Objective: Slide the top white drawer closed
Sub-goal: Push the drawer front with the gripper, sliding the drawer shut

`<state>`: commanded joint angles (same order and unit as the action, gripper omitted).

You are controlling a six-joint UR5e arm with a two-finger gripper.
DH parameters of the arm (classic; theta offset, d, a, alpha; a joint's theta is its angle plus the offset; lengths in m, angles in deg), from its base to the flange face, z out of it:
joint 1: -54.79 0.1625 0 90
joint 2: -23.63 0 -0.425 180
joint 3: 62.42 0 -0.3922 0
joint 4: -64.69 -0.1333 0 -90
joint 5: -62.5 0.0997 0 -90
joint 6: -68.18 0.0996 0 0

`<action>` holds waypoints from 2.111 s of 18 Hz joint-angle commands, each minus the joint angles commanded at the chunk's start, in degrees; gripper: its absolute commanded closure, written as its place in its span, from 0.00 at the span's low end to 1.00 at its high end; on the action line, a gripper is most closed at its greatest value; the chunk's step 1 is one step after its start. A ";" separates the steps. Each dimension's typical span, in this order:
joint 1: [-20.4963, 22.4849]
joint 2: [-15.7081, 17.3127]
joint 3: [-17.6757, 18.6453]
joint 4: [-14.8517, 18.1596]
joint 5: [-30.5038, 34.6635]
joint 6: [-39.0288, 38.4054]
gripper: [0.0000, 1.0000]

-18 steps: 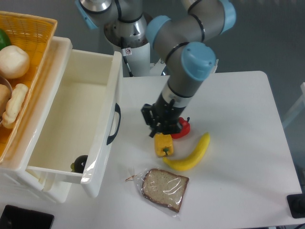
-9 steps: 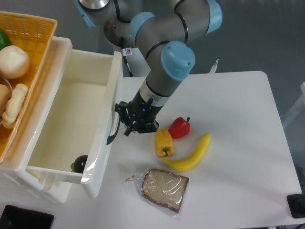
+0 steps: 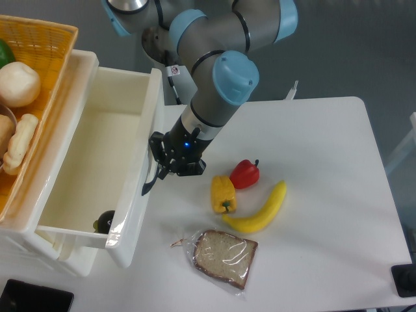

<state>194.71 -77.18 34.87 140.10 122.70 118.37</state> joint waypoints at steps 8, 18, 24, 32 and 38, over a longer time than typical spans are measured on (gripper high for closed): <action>-3.16 0.18 0.17 0.18 -0.27 -0.09 0.97; -7.47 0.00 0.17 -0.35 -0.44 -2.10 0.97; -8.96 -0.17 0.09 -0.44 -0.44 -2.99 0.97; -9.49 -0.35 0.00 -0.53 -0.36 -3.69 0.97; -9.49 -0.26 -0.26 -0.53 -0.36 -3.69 0.97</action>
<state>185.22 -77.44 34.61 139.57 122.35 114.67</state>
